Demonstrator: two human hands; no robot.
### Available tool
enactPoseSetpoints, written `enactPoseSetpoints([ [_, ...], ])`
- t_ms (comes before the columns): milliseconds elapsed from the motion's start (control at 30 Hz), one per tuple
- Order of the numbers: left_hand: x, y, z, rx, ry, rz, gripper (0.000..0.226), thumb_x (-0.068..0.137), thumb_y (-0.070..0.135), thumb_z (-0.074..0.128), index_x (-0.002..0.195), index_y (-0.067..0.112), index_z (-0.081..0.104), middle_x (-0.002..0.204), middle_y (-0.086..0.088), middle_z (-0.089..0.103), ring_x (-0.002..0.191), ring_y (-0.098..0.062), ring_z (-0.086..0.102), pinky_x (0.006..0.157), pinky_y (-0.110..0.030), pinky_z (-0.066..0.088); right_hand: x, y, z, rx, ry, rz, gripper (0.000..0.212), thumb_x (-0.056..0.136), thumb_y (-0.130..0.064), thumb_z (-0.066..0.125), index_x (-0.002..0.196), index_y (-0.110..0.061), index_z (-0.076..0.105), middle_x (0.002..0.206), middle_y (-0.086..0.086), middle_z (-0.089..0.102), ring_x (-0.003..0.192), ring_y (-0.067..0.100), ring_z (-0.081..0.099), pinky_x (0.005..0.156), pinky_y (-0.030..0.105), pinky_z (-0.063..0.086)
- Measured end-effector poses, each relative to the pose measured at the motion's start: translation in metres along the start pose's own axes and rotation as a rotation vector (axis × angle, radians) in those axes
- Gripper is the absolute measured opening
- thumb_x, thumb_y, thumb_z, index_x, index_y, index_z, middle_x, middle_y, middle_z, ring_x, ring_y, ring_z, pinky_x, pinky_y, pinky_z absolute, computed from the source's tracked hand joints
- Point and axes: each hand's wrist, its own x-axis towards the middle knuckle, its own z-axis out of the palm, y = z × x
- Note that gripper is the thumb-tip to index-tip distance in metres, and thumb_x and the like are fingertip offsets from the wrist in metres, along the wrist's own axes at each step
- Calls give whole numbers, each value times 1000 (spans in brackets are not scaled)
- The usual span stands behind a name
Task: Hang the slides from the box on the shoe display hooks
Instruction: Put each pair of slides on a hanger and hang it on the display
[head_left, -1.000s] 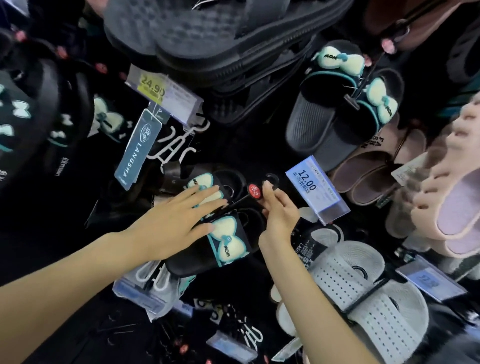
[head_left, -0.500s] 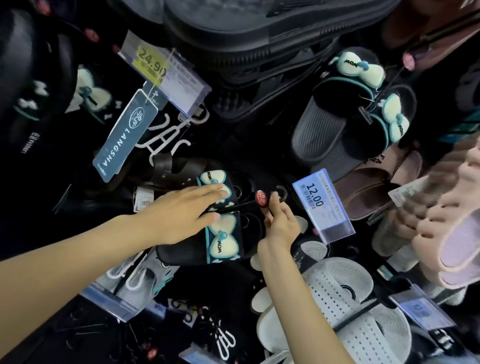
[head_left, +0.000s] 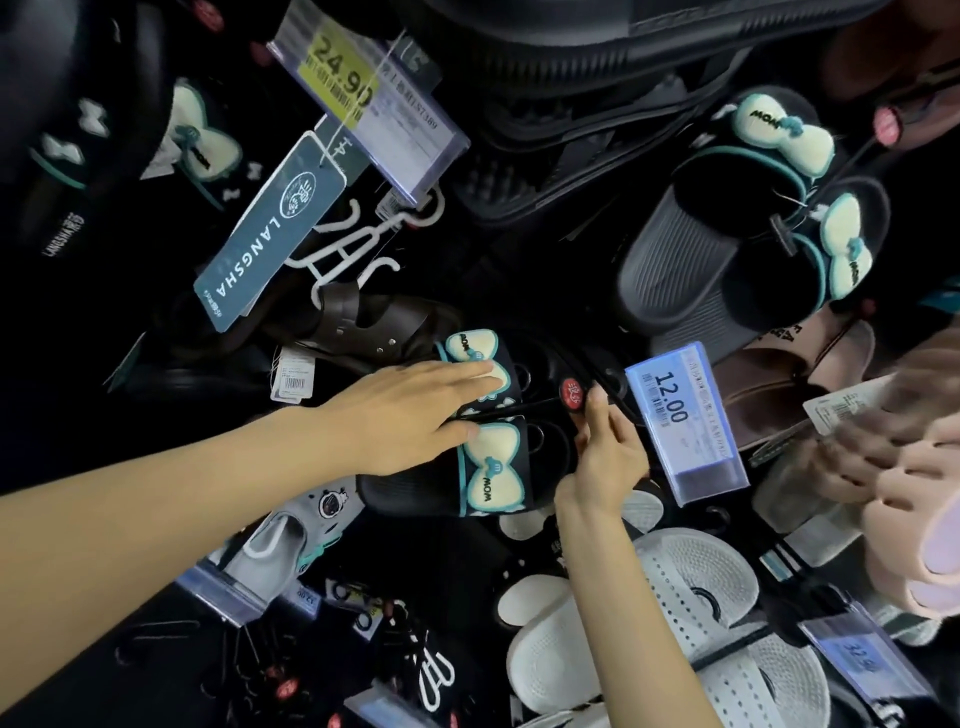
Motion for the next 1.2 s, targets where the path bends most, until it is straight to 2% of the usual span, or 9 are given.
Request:
enactPoseSetpoints([
  [67,-2,-4,4,1,-3,-12,58,102,48,34,154,38,11,160,26,-3,149,-4,4,120,-36,17,2,5,0,-47,-33,-21,23,91,-15,70,109,-4,59,84,1,53,64,2,51,57,13,46],
  [133,-3,-8,7,-1,-8,-24,59,101,49,34,154,38,11,160,25,-3,149,-4,4,120,-36,17,4,10,1,-72,-52,-48,31,88,-19,74,111,-10,55,87,1,53,67,2,52,59,14,44],
  [267,-6,-14,9,-7,-1,-26,59,101,48,34,154,39,10,159,26,-3,148,-3,4,120,-35,17,7,16,4,-81,-53,-80,43,87,-20,75,116,8,61,89,3,58,68,3,57,58,16,43],
  [400,-5,-17,11,-15,-5,-19,58,102,47,33,154,40,8,159,27,-5,148,-4,4,120,-36,17,13,17,4,-124,-72,-80,26,89,-18,73,108,-5,61,79,-4,56,62,-1,55,57,14,41],
  [667,8,-22,21,-18,-24,-44,57,102,47,33,154,39,10,159,26,-3,148,-7,11,118,-37,23,29,23,12,-174,-65,-24,20,87,-17,75,87,-7,58,71,-5,58,62,2,57,59,16,44],
  [767,17,-20,29,-19,-33,-70,58,102,47,34,155,37,11,159,26,-3,148,-10,15,116,-38,26,36,24,15,-199,-45,7,16,88,-15,73,89,-6,60,77,1,62,56,-2,61,55,11,46],
  [933,29,-21,43,-20,-82,-88,59,102,47,33,155,36,10,159,27,-5,148,-11,16,115,-39,25,50,28,21,-185,-48,30,16,89,-7,71,84,-17,60,81,1,65,57,-4,65,53,8,46],
  [1100,36,-25,56,-35,-113,-91,59,102,48,33,155,37,9,158,29,-5,149,-10,12,118,-47,23,65,38,22,-191,-73,39,18,88,-10,72,102,-11,61,89,1,66,64,-2,67,55,8,46],
  [1200,39,-26,58,-45,-90,-97,59,102,48,34,155,38,9,158,29,-5,149,-9,9,118,-46,22,71,44,24,-197,-75,38,13,88,-10,72,96,-13,62,95,5,69,68,2,67,55,8,46],
])
